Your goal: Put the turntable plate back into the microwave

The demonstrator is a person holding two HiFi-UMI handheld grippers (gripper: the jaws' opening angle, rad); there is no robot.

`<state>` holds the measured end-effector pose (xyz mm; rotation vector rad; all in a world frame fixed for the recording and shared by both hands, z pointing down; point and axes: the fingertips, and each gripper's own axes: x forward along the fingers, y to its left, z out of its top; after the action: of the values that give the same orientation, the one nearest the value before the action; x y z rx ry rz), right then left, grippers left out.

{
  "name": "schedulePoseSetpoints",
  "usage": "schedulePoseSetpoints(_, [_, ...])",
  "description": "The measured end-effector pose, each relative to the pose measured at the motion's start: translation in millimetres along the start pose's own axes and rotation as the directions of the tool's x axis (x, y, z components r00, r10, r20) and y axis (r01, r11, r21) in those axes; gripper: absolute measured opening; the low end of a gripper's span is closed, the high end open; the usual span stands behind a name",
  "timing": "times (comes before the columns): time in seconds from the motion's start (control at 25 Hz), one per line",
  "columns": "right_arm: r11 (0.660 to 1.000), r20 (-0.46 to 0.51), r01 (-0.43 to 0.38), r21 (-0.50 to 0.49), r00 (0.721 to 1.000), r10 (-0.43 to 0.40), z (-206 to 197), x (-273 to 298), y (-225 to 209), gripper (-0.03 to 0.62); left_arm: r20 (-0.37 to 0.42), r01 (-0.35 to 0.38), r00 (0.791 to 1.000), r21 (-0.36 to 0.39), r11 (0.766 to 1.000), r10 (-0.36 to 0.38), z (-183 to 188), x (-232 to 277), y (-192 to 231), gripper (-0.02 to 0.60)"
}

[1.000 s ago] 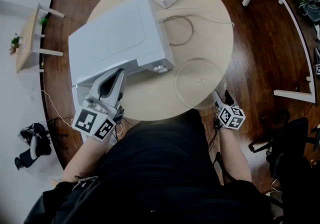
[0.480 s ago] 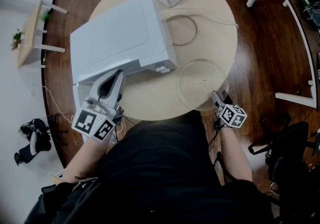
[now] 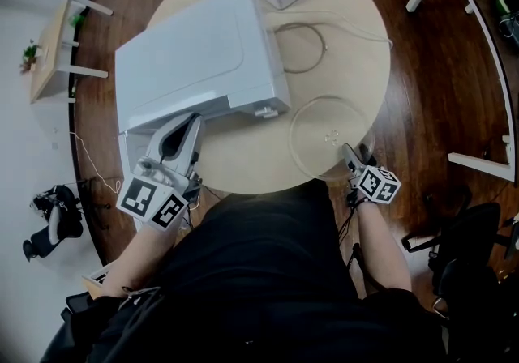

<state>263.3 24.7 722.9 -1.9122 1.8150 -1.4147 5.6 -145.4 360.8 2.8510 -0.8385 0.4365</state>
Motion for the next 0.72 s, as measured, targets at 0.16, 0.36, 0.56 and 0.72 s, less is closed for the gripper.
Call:
schedulePoseSetpoints(0.16, [1.0,-0.007,-0.022,0.007,1.0,0.022,0.4,2.4,0.2,0.311,0.005,-0.004,1.0,0.002,1.0,0.004,5.5,1.8,1.5,0.006])
schedulePoseSetpoints(0.36, [0.994,-0.011,-0.068,0.085,0.998,0.07,-2.4,4.6,1.6,0.311,0.0,-0.01,1.0,-0.014,1.0,0.01,4.2,3.5,2.7,0.006])
schedulePoseSetpoints(0.56, [0.978,0.001,-0.109,0.18,0.994,0.111,-4.2,4.7,3.2,0.311,-0.003,-0.018,1.0,-0.032,0.999,0.018,3.3,4.0,4.2,0.006])
schedulePoseSetpoints(0.72, [0.984,-0.024,-0.113,0.138,0.993,0.117,-3.5,6.4,5.3,0.25,0.004,-0.021,1.0,-0.036,0.999,0.021,3.7,4.1,4.3,0.006])
